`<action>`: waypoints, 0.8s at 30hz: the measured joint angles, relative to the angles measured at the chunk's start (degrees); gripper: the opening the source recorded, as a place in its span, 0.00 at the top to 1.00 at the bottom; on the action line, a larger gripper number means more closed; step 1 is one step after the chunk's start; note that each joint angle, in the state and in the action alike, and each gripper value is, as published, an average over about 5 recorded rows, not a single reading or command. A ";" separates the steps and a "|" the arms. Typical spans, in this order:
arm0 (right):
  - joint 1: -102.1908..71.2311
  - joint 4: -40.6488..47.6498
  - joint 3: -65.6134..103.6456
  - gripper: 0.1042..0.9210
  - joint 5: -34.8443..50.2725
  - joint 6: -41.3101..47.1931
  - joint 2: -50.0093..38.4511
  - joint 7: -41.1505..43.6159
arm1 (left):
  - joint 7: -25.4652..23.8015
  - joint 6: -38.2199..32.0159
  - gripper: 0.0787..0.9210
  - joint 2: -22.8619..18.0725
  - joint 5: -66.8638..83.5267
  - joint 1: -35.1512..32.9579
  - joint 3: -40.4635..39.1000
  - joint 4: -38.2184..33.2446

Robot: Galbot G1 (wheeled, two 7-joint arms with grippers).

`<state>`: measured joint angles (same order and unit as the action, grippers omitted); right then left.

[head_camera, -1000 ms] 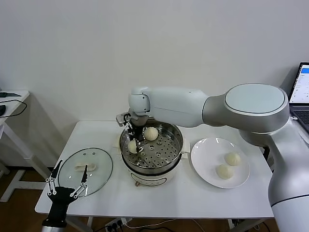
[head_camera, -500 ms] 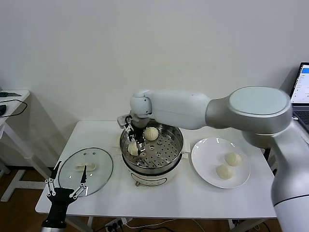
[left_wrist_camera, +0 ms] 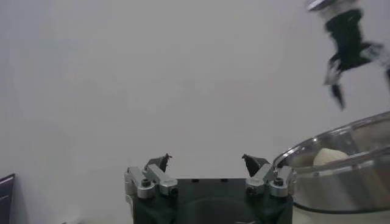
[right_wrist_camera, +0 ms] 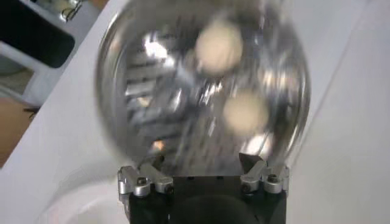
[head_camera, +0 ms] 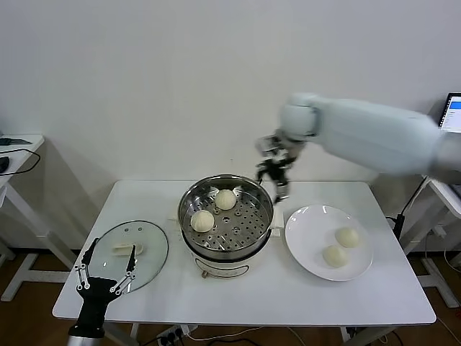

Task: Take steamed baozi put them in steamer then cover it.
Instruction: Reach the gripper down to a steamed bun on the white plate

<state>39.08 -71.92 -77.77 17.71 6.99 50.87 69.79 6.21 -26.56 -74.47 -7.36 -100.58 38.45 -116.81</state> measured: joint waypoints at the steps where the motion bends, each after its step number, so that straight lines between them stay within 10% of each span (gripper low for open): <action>1: -0.69 0.12 0.33 0.12 -0.80 -0.57 -1.65 0.21 | 0.00 0.03 0.12 -0.01 -0.01 -0.04 -0.01 -0.01; 24: -23.59 4.92 11.02 0.12 -11.54 -5.52 -13.68 -3.67 | 0.01 0.29 0.12 -0.36 -0.14 -0.76 0.48 0.48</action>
<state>15.49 -67.00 -66.76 6.17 1.47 37.19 66.13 6.22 -26.26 -74.84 -7.50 -101.34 38.92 -116.32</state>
